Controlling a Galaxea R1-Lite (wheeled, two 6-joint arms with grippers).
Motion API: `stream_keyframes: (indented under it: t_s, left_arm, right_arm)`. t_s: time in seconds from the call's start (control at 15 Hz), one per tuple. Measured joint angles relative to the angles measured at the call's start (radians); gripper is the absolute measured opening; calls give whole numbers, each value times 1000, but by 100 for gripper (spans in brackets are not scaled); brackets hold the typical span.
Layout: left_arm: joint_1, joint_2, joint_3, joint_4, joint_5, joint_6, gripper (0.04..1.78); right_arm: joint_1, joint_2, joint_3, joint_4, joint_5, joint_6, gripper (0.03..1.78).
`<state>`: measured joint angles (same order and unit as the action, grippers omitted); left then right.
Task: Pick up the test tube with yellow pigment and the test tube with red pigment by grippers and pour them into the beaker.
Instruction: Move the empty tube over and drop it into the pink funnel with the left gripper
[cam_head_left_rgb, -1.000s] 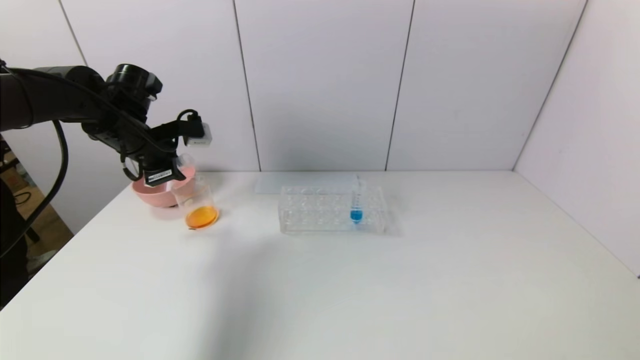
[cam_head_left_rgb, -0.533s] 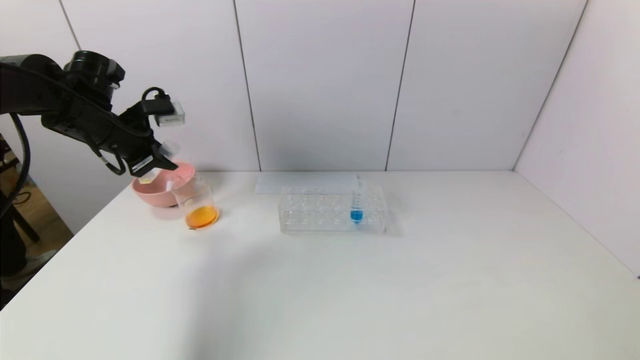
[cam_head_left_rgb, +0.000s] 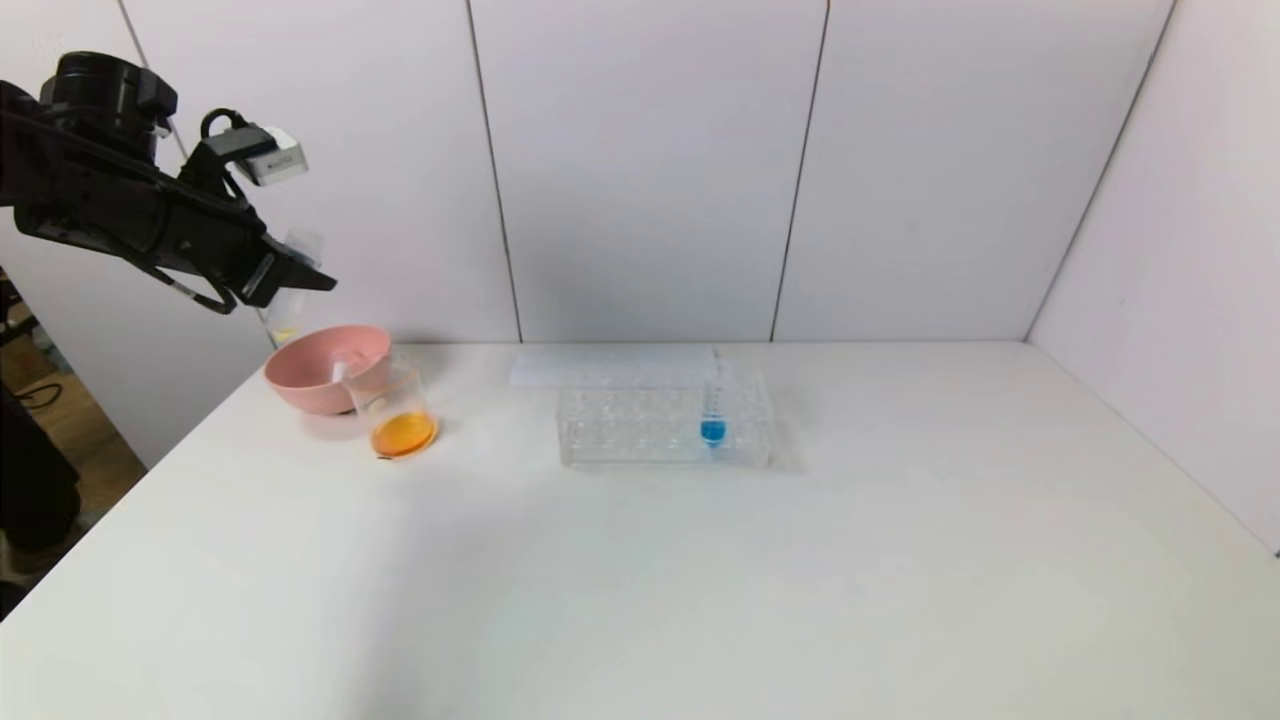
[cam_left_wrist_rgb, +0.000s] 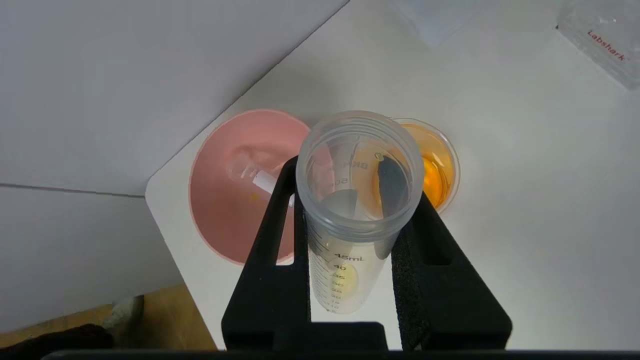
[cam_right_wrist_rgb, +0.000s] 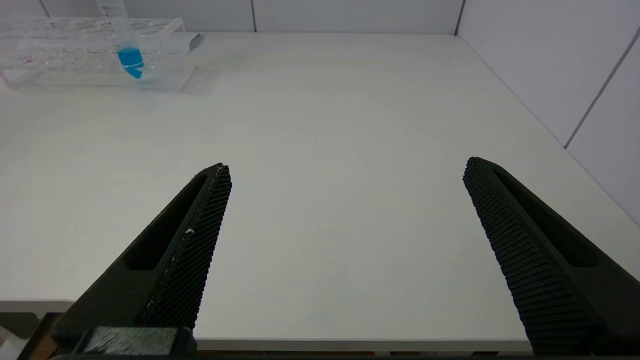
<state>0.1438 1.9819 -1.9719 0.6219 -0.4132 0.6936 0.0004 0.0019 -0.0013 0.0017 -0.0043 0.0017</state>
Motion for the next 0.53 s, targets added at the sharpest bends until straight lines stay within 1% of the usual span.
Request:
stream_keyframes:
  t_s: [0.2,0.33,0.53]
  left_arm:
    - [-1,-5,1,-23,0,-98,47]
    - [3,-6,-1,-64,3,-198,47]
    - [10,-1,26,-199,11,-333,47]
  right_arm:
    - [0,0,0,0,0,0,170]
    - [0,0,0,0,0,0,170]
    - [0,0,0,0,1,0,170]
